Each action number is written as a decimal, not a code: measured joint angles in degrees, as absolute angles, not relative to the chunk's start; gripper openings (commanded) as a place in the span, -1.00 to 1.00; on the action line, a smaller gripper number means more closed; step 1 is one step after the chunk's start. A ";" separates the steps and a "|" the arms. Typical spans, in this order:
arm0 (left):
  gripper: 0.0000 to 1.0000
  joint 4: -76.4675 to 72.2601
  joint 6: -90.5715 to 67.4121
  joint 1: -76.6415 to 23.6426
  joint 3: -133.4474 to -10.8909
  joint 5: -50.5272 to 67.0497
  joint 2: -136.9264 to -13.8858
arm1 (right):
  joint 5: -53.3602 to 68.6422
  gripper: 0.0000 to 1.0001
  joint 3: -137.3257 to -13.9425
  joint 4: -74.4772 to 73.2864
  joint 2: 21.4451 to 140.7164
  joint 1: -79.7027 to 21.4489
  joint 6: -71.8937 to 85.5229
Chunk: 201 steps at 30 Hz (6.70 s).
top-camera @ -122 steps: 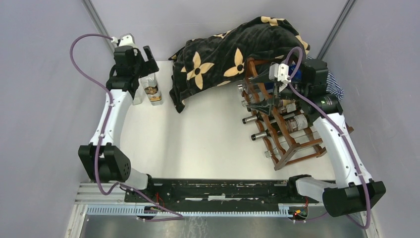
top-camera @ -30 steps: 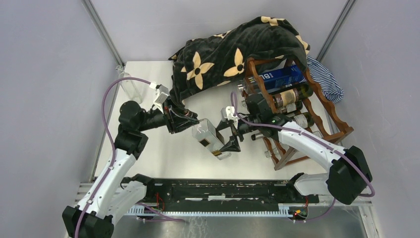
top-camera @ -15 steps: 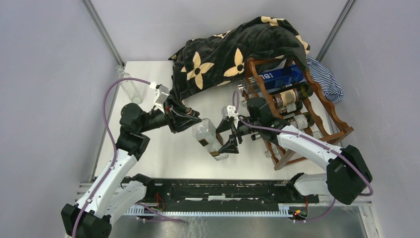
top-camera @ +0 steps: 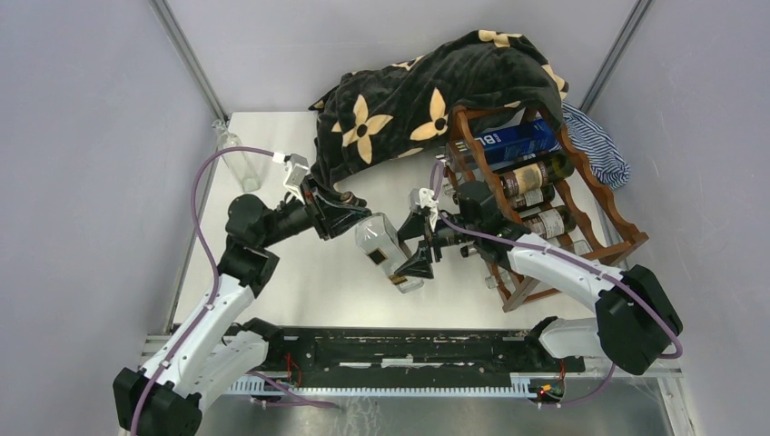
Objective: Put the wine bottle on the wine rack
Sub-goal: Pick up the wine bottle from the center of the board, then place the wine bottle in the wine rack.
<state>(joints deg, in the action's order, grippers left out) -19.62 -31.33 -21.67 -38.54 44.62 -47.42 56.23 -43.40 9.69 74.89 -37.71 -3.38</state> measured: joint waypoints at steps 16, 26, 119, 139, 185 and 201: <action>-0.96 -28.34 -37.06 -22.57 -35.83 41.82 -47.99 | 56.36 0.81 -40.36 16.64 74.98 -37.74 2.98; -0.95 -31.29 -38.22 -22.63 -35.20 40.71 -49.84 | 56.73 -0.69 -40.36 17.87 75.18 -37.98 4.67; 0.03 25.23 -35.59 -25.85 -44.14 53.17 -55.46 | 18.90 -1.00 -69.08 -46.39 75.72 -47.68 -67.09; -0.90 26.96 -32.03 -27.66 -43.88 57.95 -58.15 | 18.68 -0.99 -69.08 -46.68 75.72 -48.38 -67.77; -0.96 11.70 -39.88 -36.53 -37.32 49.93 -51.20 | 43.22 0.96 -94.26 -54.78 72.82 -29.82 -56.31; -0.96 2.96 -38.50 -43.38 -37.36 43.05 -62.35 | 43.09 0.96 -91.72 -47.16 70.76 -22.70 -48.21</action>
<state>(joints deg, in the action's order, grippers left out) 2.96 -38.50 -43.38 -37.36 43.05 -62.35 43.09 -91.72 -47.16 70.76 -22.70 -48.21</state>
